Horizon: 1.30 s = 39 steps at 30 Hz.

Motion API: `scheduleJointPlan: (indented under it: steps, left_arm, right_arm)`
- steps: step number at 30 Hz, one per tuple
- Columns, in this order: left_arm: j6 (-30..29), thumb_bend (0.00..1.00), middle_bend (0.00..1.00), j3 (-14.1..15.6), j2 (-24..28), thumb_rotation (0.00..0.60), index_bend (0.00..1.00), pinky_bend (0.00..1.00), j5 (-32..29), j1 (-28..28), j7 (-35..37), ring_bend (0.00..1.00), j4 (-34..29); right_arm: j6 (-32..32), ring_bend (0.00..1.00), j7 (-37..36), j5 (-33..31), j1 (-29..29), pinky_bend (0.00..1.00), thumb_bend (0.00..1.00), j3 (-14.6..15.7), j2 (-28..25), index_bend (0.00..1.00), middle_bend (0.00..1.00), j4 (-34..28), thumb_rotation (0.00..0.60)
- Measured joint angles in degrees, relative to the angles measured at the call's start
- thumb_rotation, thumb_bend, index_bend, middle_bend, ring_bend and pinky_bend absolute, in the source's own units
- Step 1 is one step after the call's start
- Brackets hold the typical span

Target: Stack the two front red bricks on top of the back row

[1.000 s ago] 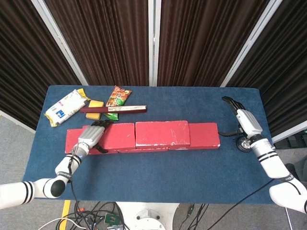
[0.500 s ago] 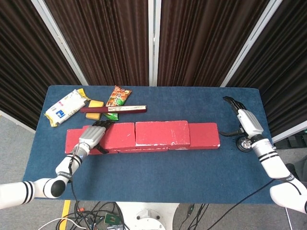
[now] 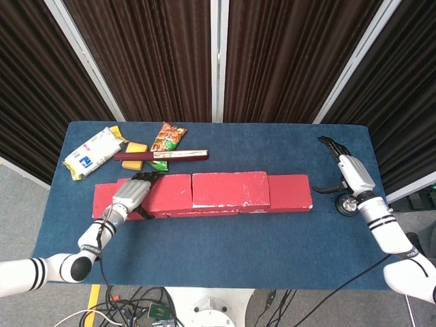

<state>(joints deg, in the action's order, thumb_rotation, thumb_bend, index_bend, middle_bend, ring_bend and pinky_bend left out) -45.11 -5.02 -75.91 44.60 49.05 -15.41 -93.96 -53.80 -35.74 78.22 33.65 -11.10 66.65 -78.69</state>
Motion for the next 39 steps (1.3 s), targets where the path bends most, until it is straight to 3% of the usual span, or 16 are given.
scheduleJointPlan:
  steps: [14, 20, 29, 34, 39]
  left_arm:
    - [-1.92, 0.00, 0.00, 0.18, 2.72, 0.600, 0.00, 0.00, 1.28, -0.58, -0.31, 0.00, -3.81]
    - [-5.69, 0.00, 0.00, -0.79, 5.92, 0.600, 0.00, 0.00, 5.00, -2.12, 0.68, 0.00, -8.87]
    - [-23.29, 0.00, 0.00, 0.15, 12.54, 0.600, 0.00, 0.00, 17.58, -11.56, 1.93, 0.00, -15.43]
    - [-35.81, 0.00, 0.00, 3.83, 13.74, 0.600, 0.00, 0.00, 28.46, -21.14, 2.82, 0.00, -14.90]
    - [-44.44, 0.00, 0.00, 8.64, 12.08, 0.600, 0.00, 0.00, 33.56, -30.94, 4.33, 0.00, -10.53]
  right_arm:
    - [-0.50, 0.00, 0.39, -0.18, -0.33, 0.00, 0.00, -0.27, -0.63, 0.00, 0.00, -0.85, 0.600]
    - [-1.10, 0.00, 0.80, -0.31, -1.06, 0.00, 0.00, -0.16, -1.55, 0.00, 0.00, -1.63, 0.600]
    - [-7.39, 0.00, 8.05, 1.60, -5.40, 0.00, 0.00, 2.19, -3.68, 0.00, 0.00, -4.74, 0.600]
    - [-15.01, 0.00, 18.89, 2.39, -11.20, 0.00, 0.00, 5.03, -4.39, 0.00, 0.00, -8.33, 0.600]
    - [-24.30, 0.00, 29.14, 3.17, -19.68, 0.00, 0.00, 9.34, -3.09, 0.00, 0.00, -11.13, 0.600]
